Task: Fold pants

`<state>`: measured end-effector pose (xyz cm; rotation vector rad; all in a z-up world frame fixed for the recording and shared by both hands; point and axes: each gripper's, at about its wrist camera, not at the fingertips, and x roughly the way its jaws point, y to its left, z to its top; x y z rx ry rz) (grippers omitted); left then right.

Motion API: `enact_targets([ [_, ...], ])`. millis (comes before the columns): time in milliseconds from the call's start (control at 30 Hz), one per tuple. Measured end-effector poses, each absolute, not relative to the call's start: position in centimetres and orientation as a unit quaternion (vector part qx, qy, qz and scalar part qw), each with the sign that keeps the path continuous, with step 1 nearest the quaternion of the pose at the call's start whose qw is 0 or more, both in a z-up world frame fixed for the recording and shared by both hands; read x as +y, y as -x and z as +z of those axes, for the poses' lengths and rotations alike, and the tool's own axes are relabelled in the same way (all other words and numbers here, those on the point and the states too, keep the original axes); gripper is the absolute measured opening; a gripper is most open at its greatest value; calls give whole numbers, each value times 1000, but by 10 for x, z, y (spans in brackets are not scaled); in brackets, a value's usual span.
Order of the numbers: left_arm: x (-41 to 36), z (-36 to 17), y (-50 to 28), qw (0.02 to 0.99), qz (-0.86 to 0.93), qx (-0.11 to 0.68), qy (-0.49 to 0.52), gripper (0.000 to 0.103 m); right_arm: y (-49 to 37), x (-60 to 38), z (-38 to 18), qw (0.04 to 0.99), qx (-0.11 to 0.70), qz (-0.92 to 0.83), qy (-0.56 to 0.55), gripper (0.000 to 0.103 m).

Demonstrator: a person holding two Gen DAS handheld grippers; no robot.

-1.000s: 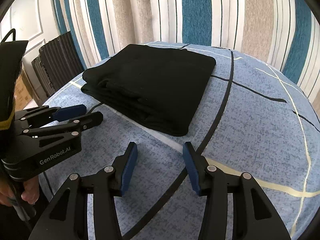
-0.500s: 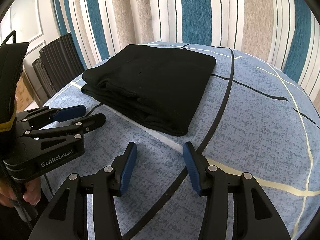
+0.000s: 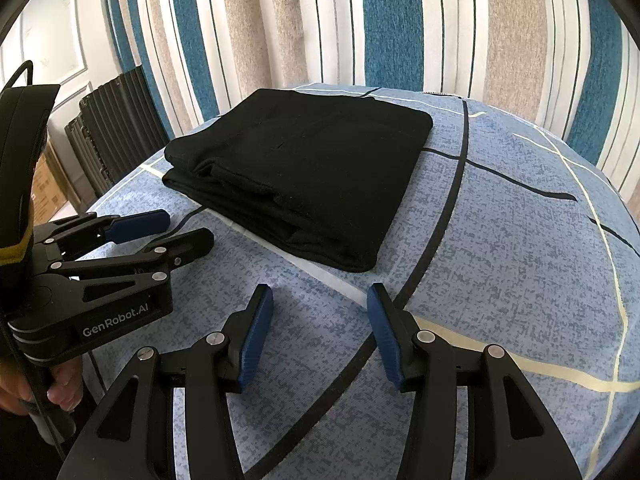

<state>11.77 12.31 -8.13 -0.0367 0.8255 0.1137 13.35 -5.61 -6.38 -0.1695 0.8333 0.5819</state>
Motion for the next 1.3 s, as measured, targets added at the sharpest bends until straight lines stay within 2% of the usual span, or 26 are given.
enact_targets([
  [100, 122, -82, -118, 914, 58, 401, 15, 56, -133, -55, -64, 869, 398, 281, 83, 53],
  [533, 124, -83, -119, 913, 66, 402, 15, 61, -134, -54, -64, 869, 397, 282, 85, 54],
  [1300, 125, -84, -118, 913, 72, 402, 21, 65, -134, -54, -65, 869, 397, 283, 81, 54],
])
